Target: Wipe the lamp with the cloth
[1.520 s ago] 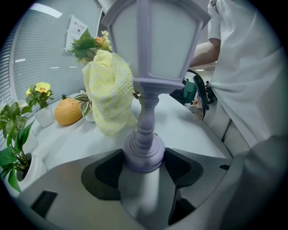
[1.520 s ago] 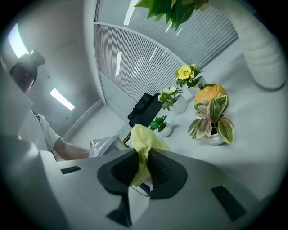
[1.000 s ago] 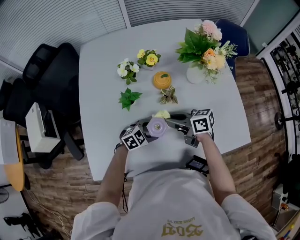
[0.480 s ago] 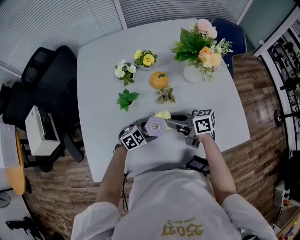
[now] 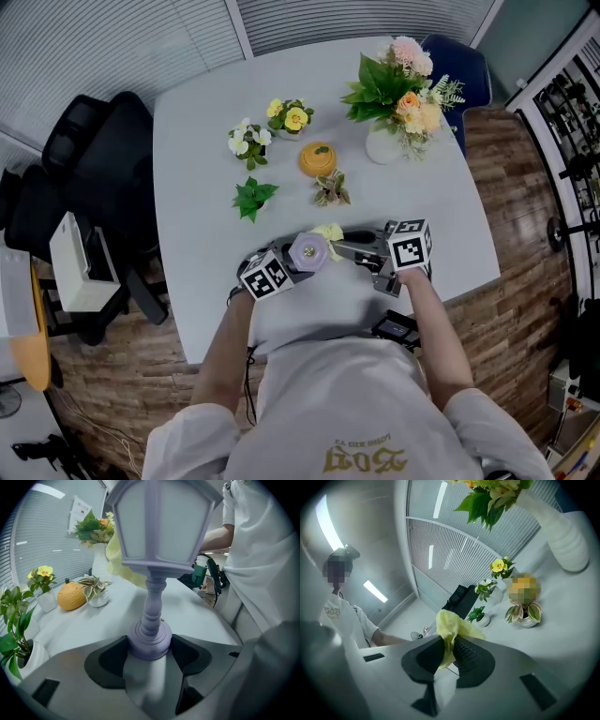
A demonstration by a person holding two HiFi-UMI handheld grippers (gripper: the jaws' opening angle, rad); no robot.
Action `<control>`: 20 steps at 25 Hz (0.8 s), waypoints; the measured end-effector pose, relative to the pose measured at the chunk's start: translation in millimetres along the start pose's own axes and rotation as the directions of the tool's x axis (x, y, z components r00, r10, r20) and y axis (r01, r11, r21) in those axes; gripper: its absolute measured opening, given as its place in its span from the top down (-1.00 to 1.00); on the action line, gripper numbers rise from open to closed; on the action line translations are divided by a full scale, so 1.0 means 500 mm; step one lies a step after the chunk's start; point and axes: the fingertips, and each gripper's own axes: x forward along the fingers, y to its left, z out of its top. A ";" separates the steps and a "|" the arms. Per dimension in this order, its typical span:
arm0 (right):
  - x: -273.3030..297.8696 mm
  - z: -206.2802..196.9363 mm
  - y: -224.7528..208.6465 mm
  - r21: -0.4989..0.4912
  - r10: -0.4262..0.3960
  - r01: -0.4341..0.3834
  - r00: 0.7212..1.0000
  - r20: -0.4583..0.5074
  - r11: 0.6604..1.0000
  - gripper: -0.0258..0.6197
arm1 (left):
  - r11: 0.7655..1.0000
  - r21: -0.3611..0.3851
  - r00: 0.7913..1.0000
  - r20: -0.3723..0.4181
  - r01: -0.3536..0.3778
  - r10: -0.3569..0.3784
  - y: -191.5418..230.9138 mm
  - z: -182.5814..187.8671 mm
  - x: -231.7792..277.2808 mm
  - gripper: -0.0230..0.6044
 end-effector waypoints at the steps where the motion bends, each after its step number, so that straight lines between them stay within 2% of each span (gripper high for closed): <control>1: 0.001 -0.005 -0.003 -0.004 -0.009 0.009 1.000 -0.013 1.000 0.72 | 1.000 0.000 1.000 0.000 0.000 0.000 0.000 0.000 0.000 -0.03; 5: 0.007 -0.024 -0.013 -0.018 -0.040 0.039 0.998 -0.052 0.999 0.72 | 1.000 0.001 1.000 0.000 0.001 -0.001 0.000 -0.001 0.000 -0.03; 20: 0.012 -0.037 -0.036 0.012 -0.066 0.067 0.996 -0.066 0.998 0.72 | 1.000 -0.003 1.000 0.001 0.001 -0.001 -0.001 0.001 0.001 -0.03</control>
